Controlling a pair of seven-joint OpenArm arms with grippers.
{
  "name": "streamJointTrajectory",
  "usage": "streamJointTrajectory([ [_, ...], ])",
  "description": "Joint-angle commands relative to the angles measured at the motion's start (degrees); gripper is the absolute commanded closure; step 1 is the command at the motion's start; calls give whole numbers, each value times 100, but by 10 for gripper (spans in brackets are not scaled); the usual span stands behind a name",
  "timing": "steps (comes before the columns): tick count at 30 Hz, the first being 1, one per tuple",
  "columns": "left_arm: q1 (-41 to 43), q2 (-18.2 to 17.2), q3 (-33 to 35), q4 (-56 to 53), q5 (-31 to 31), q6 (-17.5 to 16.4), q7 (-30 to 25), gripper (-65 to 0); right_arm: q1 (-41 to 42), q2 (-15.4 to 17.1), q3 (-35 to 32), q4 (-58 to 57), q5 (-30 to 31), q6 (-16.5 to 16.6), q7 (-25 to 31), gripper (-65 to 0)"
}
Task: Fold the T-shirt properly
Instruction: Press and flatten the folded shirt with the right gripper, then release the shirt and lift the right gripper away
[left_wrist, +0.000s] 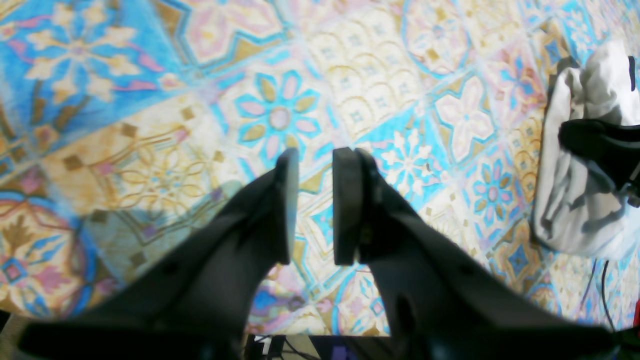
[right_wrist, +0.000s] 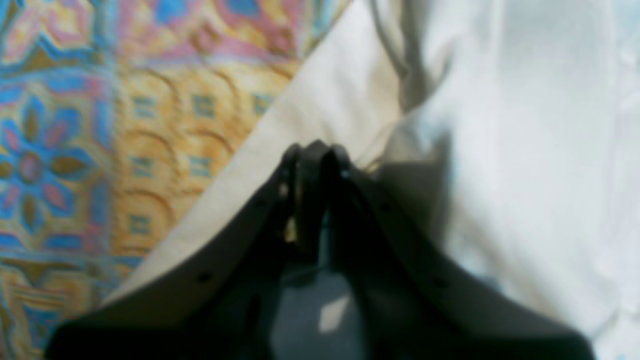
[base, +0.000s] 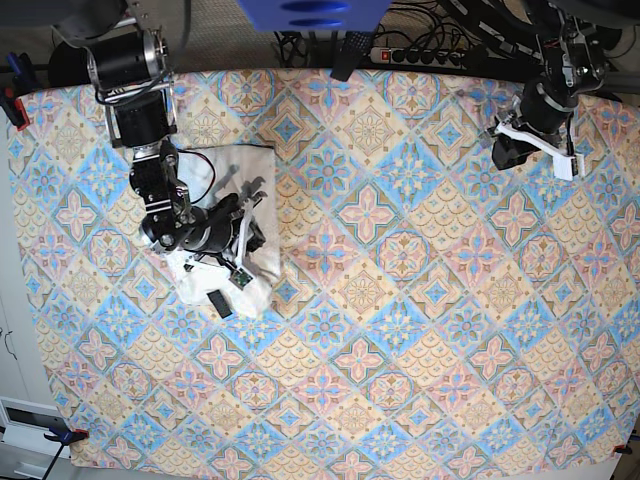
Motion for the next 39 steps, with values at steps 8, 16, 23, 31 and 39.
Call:
streamJointTrajectory([
  [8, -54, -59, -37, 89, -56, -15, -82, -117, 86, 172, 25, 278, -79, -80, -54, -33],
  [16, -54, -59, -28, 89, -56, -15, -82, -117, -415, 163, 25, 1614, -79, -80, -476, -33],
  [23, -54, -59, -28, 89, -47, -15, -82, -117, -1224, 136, 368, 3232, -53, -80, -889, -33],
  [31, -54, -59, 68, 89, -47, -15, -82, -117, -1154, 128, 966, 2906, -53, -80, -845, -33],
  [39, -28, -59, 77, 89, -47, -32, -82, -117, -108, 128, 1001, 1667, -70, -80, -555, -33],
])
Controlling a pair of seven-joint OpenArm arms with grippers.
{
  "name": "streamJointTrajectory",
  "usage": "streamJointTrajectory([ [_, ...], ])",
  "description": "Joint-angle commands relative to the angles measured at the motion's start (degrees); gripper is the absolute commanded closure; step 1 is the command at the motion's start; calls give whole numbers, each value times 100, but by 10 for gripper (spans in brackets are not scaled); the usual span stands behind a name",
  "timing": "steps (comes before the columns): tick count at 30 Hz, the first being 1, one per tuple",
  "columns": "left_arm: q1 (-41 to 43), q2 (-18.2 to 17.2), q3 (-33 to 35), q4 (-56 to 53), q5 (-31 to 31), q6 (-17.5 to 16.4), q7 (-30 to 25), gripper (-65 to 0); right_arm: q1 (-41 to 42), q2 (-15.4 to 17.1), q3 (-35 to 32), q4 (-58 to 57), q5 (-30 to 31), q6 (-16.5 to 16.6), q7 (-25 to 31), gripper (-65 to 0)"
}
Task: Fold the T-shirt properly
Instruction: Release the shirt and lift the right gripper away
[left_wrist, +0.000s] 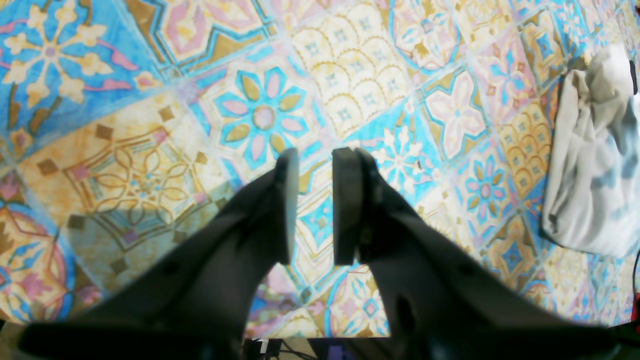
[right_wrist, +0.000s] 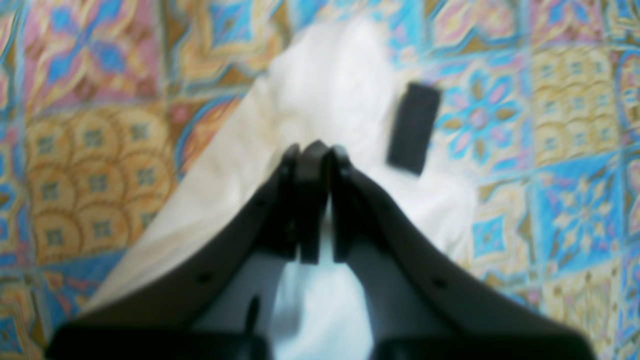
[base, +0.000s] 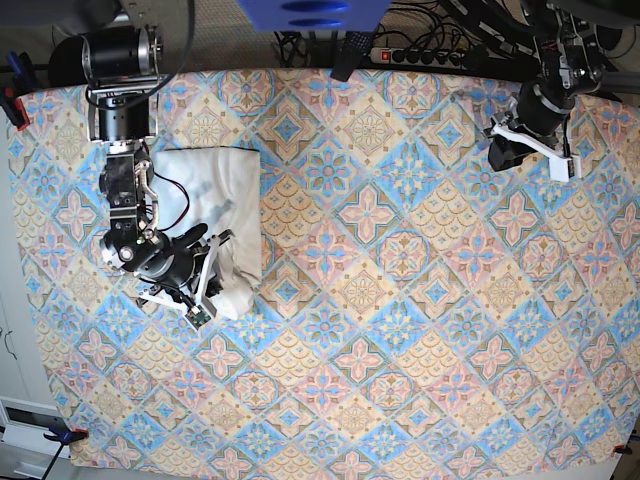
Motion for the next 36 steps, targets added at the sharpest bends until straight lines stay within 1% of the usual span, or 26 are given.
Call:
streamJointTrajectory([
  [1, 18, -61, -28, 89, -63, -37, -82, -117, 164, 29, 17, -104, 50, 14, 128, -33],
  [4, 18, -61, -28, 89, -63, -37, -82, -117, 481, 29, 9, -799, 50, 14, 277, -33],
  [8, 27, -61, -28, 89, -63, -37, -82, -117, 577, 12, -18, -1599, 41, 14, 638, -33],
  [12, 27, -61, -28, 89, -63, -37, -82, -117, 586, -419, -18, -2126, 32, 14, 954, -33],
  [14, 27, -61, -28, 89, -63, -37, -82, -117, 762, -542, -27, -2452, 32, 14, 1104, -33],
  [19, 27, -61, -28, 89, -63, -37, -82, -117, 1078, -577, -35, -2997, 32, 14, 1570, -33],
  [22, 27, -61, -28, 89, -63, -37, -82, -117, 1061, -577, -35, -2970, 32, 14, 1649, -33],
  [24, 27, -61, -28, 89, -63, -37, -73, -117, 1052, -577, -18, -2795, 32, 14, 1631, -33],
  [27, 18, -61, -28, 89, -80, -46, 156, -117, 955, -542, 9, -2074, 41, 14, 1570, -33],
  [32, 9, -61, -28, 89, -89, -46, 199, -117, 85, -507, 35, -737, 41, 14, 1060, -33],
  [36, 9, -61, -28, 89, -89, -54, 208, -117, -495, -331, 237, 520, 50, 14, 594, -33],
])
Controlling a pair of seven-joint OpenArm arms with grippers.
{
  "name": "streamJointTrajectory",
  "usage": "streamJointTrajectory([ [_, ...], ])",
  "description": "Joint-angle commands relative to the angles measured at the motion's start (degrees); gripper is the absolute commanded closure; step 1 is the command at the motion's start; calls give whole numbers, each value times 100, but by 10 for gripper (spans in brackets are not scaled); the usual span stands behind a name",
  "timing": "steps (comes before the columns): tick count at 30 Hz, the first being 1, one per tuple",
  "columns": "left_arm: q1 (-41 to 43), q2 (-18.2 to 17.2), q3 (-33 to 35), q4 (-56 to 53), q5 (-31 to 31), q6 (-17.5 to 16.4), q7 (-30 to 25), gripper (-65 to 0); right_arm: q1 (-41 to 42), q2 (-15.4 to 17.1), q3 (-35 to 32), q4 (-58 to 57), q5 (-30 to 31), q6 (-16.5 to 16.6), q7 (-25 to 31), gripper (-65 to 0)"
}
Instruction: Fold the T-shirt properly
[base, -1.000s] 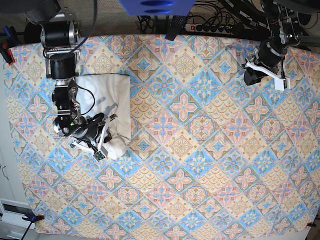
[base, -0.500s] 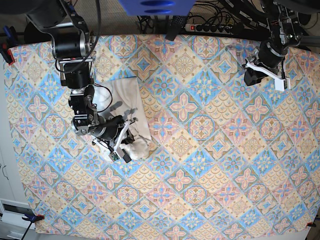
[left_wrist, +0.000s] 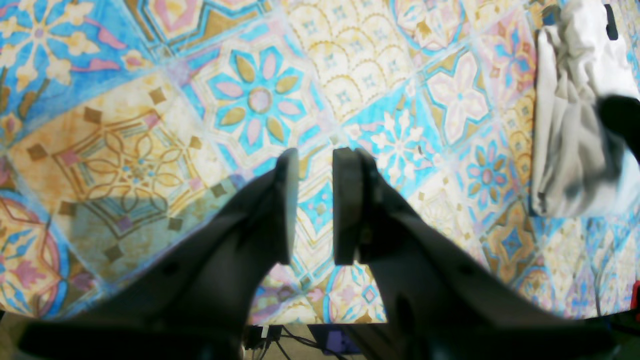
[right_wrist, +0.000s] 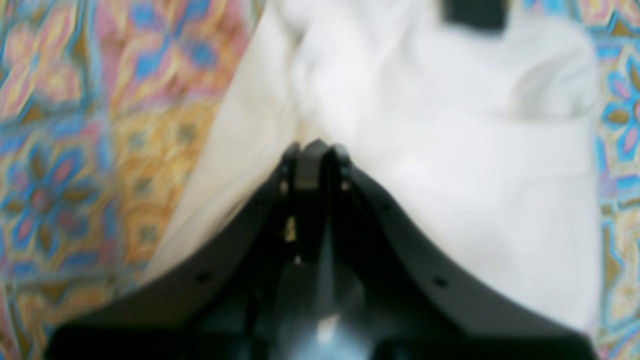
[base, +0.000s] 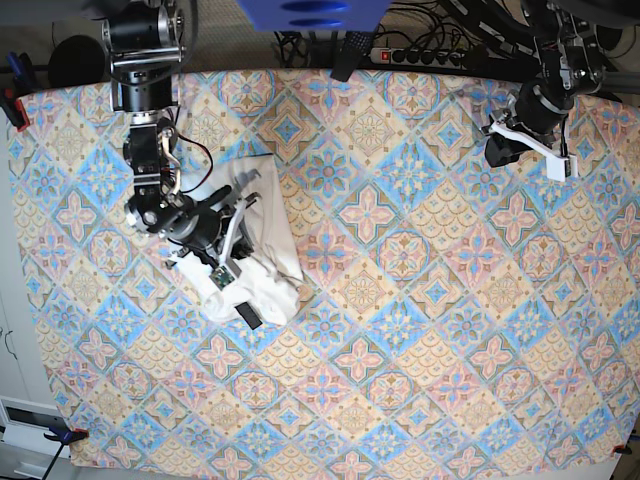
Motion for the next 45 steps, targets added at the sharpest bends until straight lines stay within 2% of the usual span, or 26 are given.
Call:
streamJointTrajectory([
  [1, 31, -67, -28, 89, -65, -48, -71, -117, 83, 62, 163, 429, 87, -56, 71, -33],
  [5, 75, -76, -28, 89, -56, -48, -63, -117, -691, 62, 550, 1317, 87, -47, -263, -33],
  [10, 313, -103, -28, 273, -30, -57, -63, -117, -1737, 62, 919, 2240, 96, -47, -290, -33],
  [17, 866, -419, -45, 942, 32, -57, -71, -112, -3205, 53, 1605, 3049, 104, -47, -290, -31],
  [22, 1367, -762, -54, 950, 32, -57, -115, -46, -4304, 27, 2106, 3067, 104, -47, -255, -30],
  [27, 2044, -1043, -63, 977, 23, -57, -115, -37, -5244, 9, 2634, 3040, 113, -47, -255, -30],
  [30, 2449, -1070, -63, 968, 41, -57, -115, -37, -5587, 1, 2810, 3014, 113, -47, -246, -30],
  [32, 2616, -1070, -63, 933, 76, -57, -115, -37, -5710, -131, 2845, 2917, 113, -47, -246, -30],
  [35, 2739, -1026, -28, 748, 436, -57, -115, -36, -5816, -166, 2810, 2513, 113, -47, -246, -30],
  [37, 2713, -850, 25, 440, 744, -57, -159, -36, -5807, -184, 2801, 2082, 113, -47, -237, -30],
  [39, 2633, -753, 227, 54, 1175, -57, -485, -36, -5789, -184, 2801, 1537, 113, -47, -149, -30],
  [41, 2607, -753, 587, -439, 1561, -57, -951, -35, -5789, -184, 2801, 983, 113, -47, 202, -30],
  [45, 2378, -771, 1502, -1705, 2238, -30, -2243, -35, -5464, -184, 2792, -300, 104, -56, 1064, -30],
])
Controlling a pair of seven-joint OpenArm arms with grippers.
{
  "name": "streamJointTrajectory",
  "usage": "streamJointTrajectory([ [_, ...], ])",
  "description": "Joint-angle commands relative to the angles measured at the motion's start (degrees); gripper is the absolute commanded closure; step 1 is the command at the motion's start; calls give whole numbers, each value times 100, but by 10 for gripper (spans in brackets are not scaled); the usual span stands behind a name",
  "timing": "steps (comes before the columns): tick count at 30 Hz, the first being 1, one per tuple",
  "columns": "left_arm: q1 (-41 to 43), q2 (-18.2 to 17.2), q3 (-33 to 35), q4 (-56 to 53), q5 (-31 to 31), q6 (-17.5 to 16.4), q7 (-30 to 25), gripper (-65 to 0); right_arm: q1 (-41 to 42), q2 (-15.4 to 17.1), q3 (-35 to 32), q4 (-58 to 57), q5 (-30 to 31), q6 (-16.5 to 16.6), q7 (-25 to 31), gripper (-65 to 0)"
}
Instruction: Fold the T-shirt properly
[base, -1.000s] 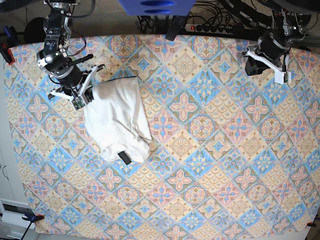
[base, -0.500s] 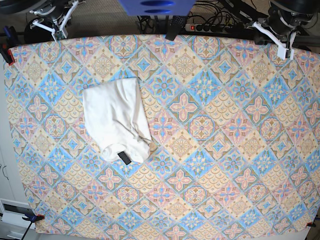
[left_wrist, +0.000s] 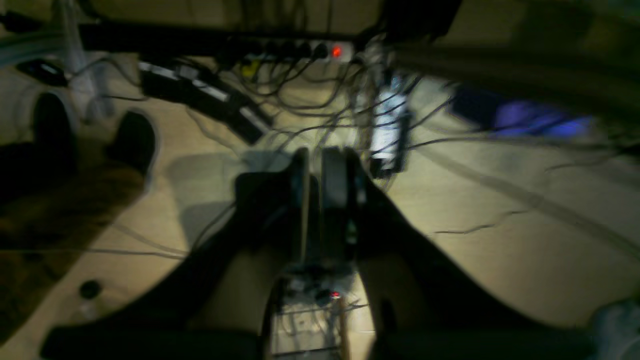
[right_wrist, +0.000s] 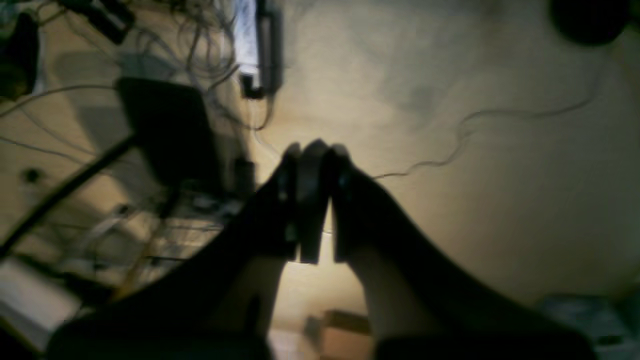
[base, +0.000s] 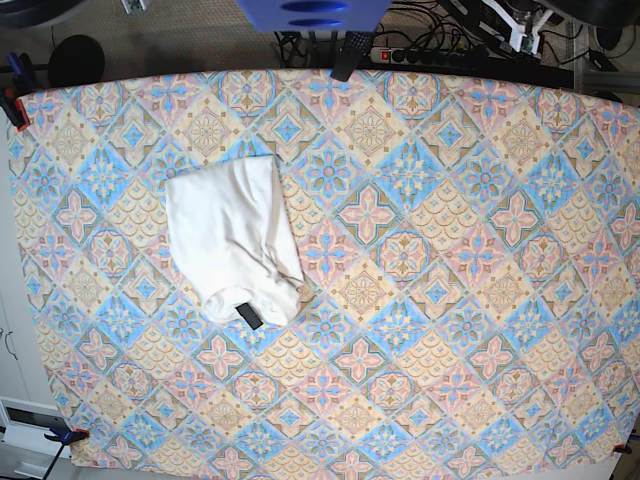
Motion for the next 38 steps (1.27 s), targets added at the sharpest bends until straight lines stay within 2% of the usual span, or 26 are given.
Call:
streamJointTrajectory([
  [1, -68, -32, 152, -308, 51, 29, -211, -34, 117, 56, 14, -241, 61, 14, 173, -30],
  [8, -1325, -14, 1128, -2708, 244, 38, -985, -34, 1224, 74, 14, -2905, 34, 14, 1254, -30],
  [13, -2160, 12, 2077, -4194, 244, 46, -1811, -34, 1884, 83, 14, -4557, 26, -3, 2160, -30],
  [19, -3303, 566, 3097, -6532, 244, 46, -3016, -34, 2429, 83, 14, -5806, 26, -12, 3074, -30],
  [22, -3611, 742, 3712, -7086, 244, 46, -3464, -35, 2631, 83, 14, -6131, 26, -12, 3267, -30],
  [27, -3760, 953, 4205, -7156, 236, 46, -3543, -36, 2956, 83, 23, -6342, 34, -56, 3267, -30],
  [29, -3804, 988, 4196, -7156, 227, 46, -3543, -37, 3071, 83, 23, -6342, 34, -372, 3259, -30],
  [32, -3866, 979, 4178, -7156, 200, 46, -3561, -38, 3202, 83, 23, -6342, 34, -1164, 3259, -30],
  [34, -3927, 961, 4178, -7156, 200, 46, -3561, -38, 3202, 83, 23, -6342, 34, -1533, 3259, -30],
  [35, -3927, 953, 4178, -7156, 192, 46, -3570, -38, 3229, 83, 23, -6342, 34, -1656, 3259, -31],
  [38, -4015, 953, 4178, -7156, 192, 46, -3570, -40, 3273, 65, 23, -6342, 34, -1691, 3259, -32],
])
